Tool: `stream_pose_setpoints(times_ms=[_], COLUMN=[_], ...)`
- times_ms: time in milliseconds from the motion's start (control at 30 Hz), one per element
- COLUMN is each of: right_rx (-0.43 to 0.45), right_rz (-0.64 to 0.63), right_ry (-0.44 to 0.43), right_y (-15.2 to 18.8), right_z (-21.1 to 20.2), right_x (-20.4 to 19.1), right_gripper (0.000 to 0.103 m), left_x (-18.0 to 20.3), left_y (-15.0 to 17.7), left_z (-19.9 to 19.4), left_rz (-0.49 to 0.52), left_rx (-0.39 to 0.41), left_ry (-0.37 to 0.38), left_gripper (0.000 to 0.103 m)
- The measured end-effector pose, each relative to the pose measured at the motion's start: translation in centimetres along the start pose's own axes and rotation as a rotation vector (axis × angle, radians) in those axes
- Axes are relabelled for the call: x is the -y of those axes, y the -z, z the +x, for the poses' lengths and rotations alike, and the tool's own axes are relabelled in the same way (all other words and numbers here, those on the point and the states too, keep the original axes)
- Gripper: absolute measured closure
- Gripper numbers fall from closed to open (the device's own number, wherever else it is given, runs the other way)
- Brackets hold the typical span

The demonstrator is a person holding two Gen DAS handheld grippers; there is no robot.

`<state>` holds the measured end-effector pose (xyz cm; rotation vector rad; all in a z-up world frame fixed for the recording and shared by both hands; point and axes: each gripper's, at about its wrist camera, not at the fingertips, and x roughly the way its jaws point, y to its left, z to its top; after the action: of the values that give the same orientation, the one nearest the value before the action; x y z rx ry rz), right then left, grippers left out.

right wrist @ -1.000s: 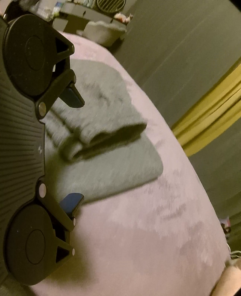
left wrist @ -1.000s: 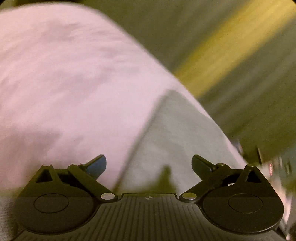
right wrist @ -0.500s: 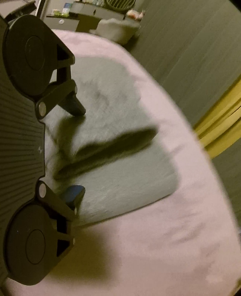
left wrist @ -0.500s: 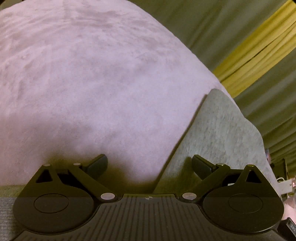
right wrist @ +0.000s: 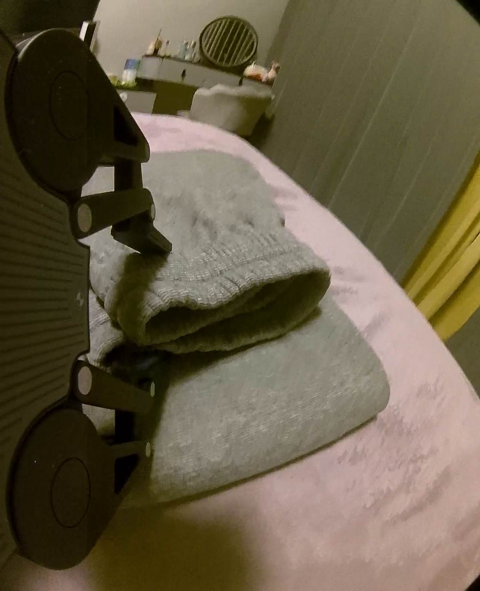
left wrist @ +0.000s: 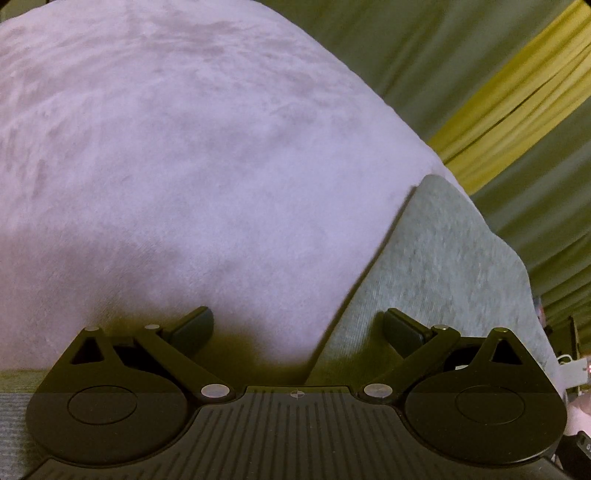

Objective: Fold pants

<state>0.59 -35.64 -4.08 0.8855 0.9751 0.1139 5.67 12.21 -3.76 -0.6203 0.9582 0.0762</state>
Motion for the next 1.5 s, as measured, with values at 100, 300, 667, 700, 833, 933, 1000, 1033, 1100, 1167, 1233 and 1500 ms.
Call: stream_pose_setpoints(times_ms=[100,300,667,700,833,933,1000,1033,1100,1167,1233,1500], right_rx=[-0.026,-0.006,0.288,0.309,0.245,0.228,0.245,0.238,0.211,0.188,0.186,0.14], right_rz=[0.035,-0.035,-0.163,-0.165,-0.185,-0.269,-0.229,-0.195,-0.164,-0.17,-0.161,-0.145], right_ry=[0.002,0.049,-0.168,-0.15,0.077,0.413,0.379,0.353,0.331,0.341,0.317,0.25], right_y=[-0.4,-0.4,-0.2,-0.1,0.6,1.7,2.0,1.8,1.5,1.5,1.1,1.5], right_z=[1.0,2.3,-6.7,-7.2,-5.5,-4.2,-4.8,-5.1,-5.3,-4.9,-4.4,-1.9], right_x=[0.5,-2.4,-9.4,-9.0,-5.6,-3.8,-3.0,-2.7,-2.1,-1.9,-1.5,0.0], right_gripper=[0.033,0.057,0.063,0.063,0.051,0.039,0.017,0.01,0.009,0.006,0.006,0.004], left_x=[0.3,0.0,0.0,0.0,0.1,0.0,0.1,0.3,0.5,0.6,0.5,1.0], left_y=[0.1,0.1,0.1,0.2,0.1,0.1,0.1,0.2,0.2,0.3,0.3,0.6], left_z=[0.0,-0.1,-0.2,-0.3,-0.3,-0.3,-0.3,-0.2,-0.2,-0.3,-0.3,-0.5], left_rz=[0.012,0.001,-0.007,-0.005,0.001,0.001,0.006,0.013,0.028,0.036,0.036,0.068], left_rx=[0.001,0.005,0.004,0.004,0.002,0.002,0.002,0.001,0.001,0.001,-0.001,-0.013], left_ry=[-0.013,-0.006,-0.001,-0.002,-0.008,-0.007,-0.014,-0.02,-0.031,-0.034,-0.03,-0.022], left_gripper=[0.001,0.001,0.001,0.001,0.001,0.001,0.001,0.001,0.001,0.001,0.001,0.001])
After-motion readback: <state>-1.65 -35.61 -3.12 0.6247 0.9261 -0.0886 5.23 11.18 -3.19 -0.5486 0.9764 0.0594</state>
